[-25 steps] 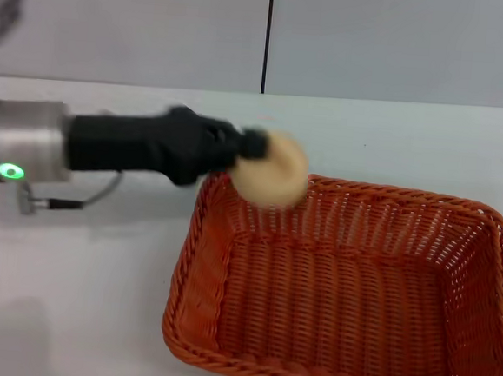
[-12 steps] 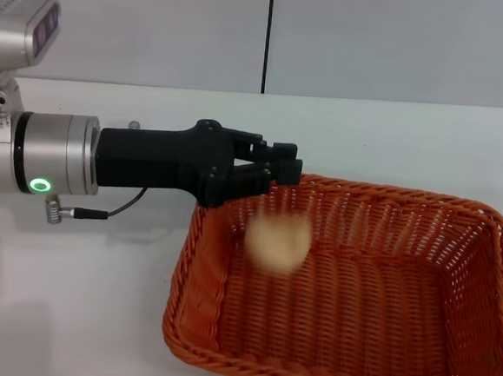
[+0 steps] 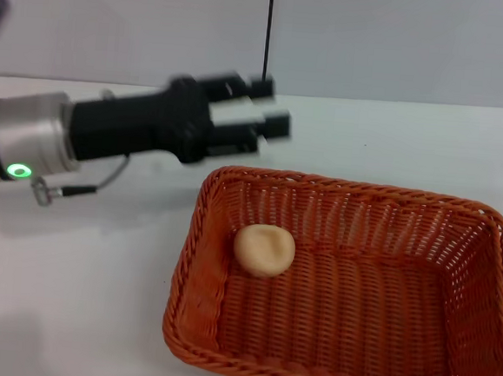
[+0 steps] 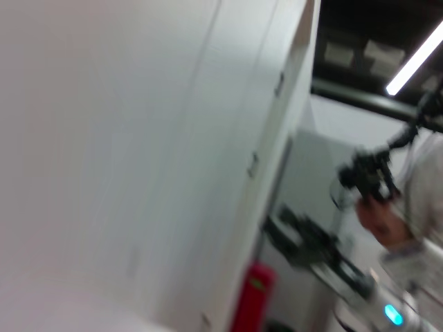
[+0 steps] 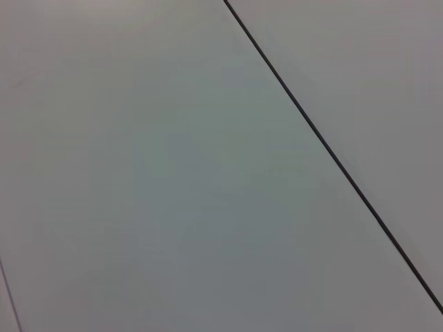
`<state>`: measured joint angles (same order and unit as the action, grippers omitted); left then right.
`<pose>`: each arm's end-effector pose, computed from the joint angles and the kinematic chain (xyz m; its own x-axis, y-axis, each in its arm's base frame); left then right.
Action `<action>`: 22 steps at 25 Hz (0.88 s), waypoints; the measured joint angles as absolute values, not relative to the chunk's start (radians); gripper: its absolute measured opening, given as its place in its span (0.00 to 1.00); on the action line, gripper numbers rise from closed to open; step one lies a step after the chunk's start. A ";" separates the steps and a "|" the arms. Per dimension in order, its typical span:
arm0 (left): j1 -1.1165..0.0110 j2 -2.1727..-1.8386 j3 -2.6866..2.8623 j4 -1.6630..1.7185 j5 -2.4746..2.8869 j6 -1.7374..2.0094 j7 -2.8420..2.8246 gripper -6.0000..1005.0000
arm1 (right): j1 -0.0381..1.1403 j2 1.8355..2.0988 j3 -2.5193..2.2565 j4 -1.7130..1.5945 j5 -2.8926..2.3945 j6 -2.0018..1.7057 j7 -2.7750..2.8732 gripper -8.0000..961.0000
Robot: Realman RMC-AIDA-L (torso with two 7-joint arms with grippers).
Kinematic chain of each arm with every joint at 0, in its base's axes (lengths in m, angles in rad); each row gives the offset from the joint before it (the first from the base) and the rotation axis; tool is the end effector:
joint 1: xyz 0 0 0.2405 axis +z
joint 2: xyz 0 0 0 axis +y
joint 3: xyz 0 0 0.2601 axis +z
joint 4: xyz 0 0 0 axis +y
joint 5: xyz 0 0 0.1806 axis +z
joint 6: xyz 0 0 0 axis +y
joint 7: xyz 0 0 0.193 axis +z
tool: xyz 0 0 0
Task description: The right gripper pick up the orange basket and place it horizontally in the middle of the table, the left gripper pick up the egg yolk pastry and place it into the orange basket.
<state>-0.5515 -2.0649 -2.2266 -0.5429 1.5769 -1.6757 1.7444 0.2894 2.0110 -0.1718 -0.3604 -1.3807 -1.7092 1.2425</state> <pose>-0.1619 0.3132 -0.0382 0.6117 0.3173 0.7247 0.3852 -0.9196 0.0775 0.3047 0.2994 0.1232 0.1977 0.1540 -0.9681 -0.8625 -0.4420 -0.2464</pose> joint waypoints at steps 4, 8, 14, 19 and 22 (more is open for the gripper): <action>-0.494 -2.063 -2.275 -0.543 1.434 -1.663 1.852 0.70 | 0.290 2.011 -0.172 -0.361 -1.380 -1.711 1.242 0.59; -0.430 -2.065 -2.374 -0.487 1.267 -1.639 1.975 0.76 | 0.290 2.017 -0.168 -0.360 -1.376 -1.712 1.243 0.59; -0.380 -2.066 -2.487 -0.331 1.066 -1.636 2.158 0.80 | 0.289 2.030 -0.145 -0.361 -1.368 -1.697 1.242 0.59; -0.347 -2.068 -2.497 -0.257 0.978 -1.640 2.282 0.80 | 0.293 2.043 -0.103 -0.361 -1.366 -1.669 1.231 0.59; -0.323 -2.067 -2.497 -0.251 0.951 -1.642 2.290 0.80 | 0.297 2.051 -0.091 -0.361 -1.366 -1.661 1.202 0.59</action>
<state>-0.3232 -2.0670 -2.4975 -0.2505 0.9512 -1.6417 2.2902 0.2974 2.0510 -0.0906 -0.3605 -1.3660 -1.6613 1.2024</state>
